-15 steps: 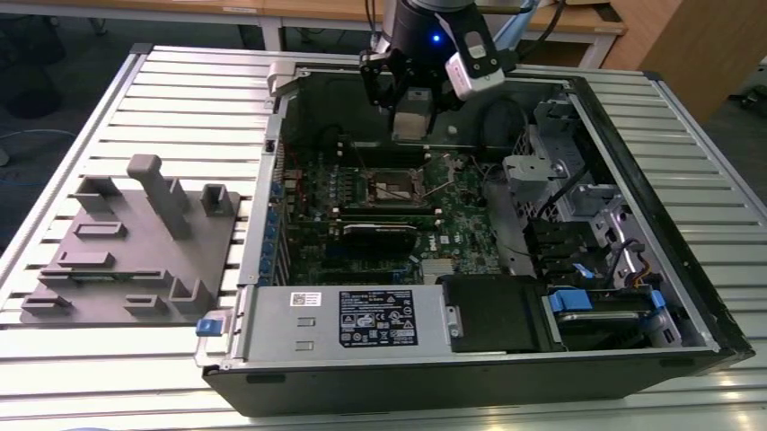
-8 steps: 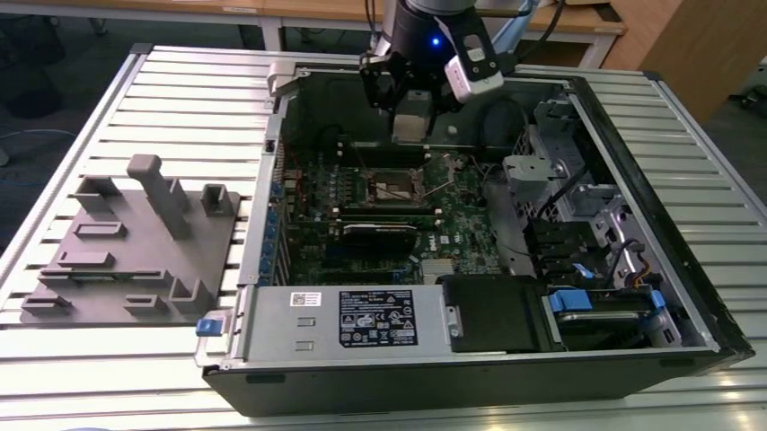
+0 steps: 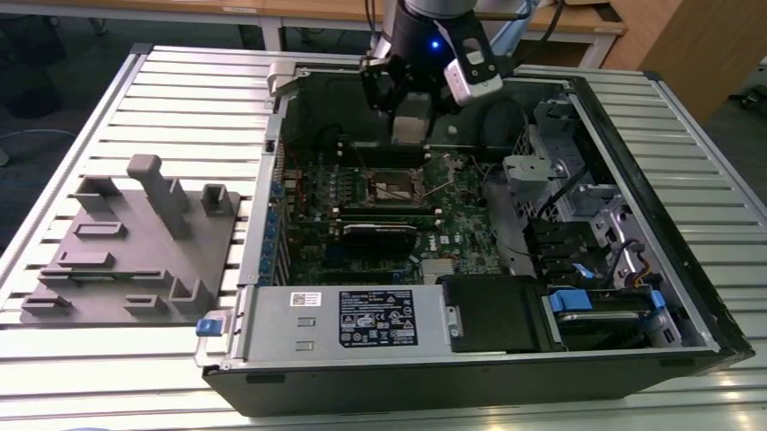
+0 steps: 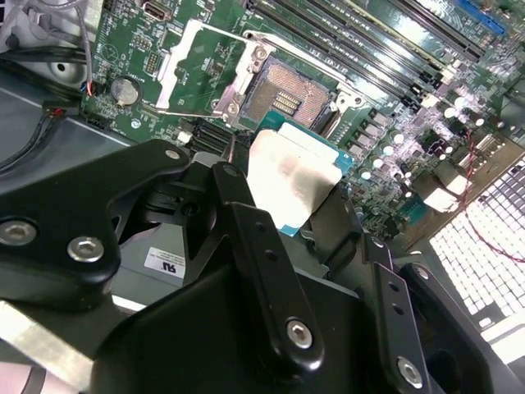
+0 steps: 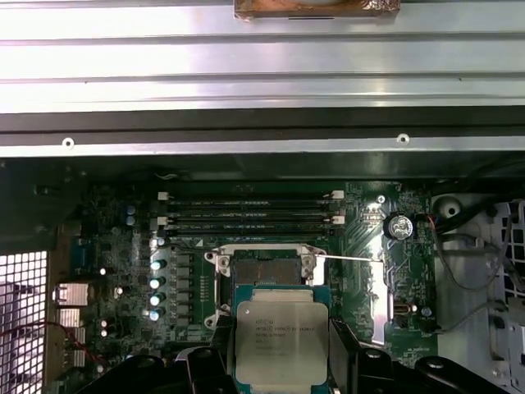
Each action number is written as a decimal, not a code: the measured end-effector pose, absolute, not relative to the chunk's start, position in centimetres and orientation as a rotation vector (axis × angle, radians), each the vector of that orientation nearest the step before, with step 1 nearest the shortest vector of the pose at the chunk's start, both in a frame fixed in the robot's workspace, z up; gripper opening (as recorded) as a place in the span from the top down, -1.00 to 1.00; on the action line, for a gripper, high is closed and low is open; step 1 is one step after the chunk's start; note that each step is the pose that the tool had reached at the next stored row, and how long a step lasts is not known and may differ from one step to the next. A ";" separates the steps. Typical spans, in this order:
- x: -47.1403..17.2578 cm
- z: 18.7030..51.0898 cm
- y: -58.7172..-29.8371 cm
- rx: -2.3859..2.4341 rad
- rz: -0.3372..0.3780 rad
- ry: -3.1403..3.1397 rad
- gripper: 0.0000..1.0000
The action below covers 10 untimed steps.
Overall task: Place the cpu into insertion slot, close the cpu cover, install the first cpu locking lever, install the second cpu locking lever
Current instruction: 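Place the cpu into insertion slot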
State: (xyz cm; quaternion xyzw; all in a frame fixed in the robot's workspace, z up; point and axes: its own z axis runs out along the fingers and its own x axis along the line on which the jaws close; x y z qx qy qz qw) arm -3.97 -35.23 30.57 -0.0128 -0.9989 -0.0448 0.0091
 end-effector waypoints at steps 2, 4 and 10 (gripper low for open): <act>-4.0 30.4 -35.2 -0.040 -0.140 -3.120 -0.08; -4.0 30.2 -35.2 -0.040 -0.140 -3.120 -0.08; -4.0 29.5 -35.2 -0.040 -0.140 -3.120 -0.08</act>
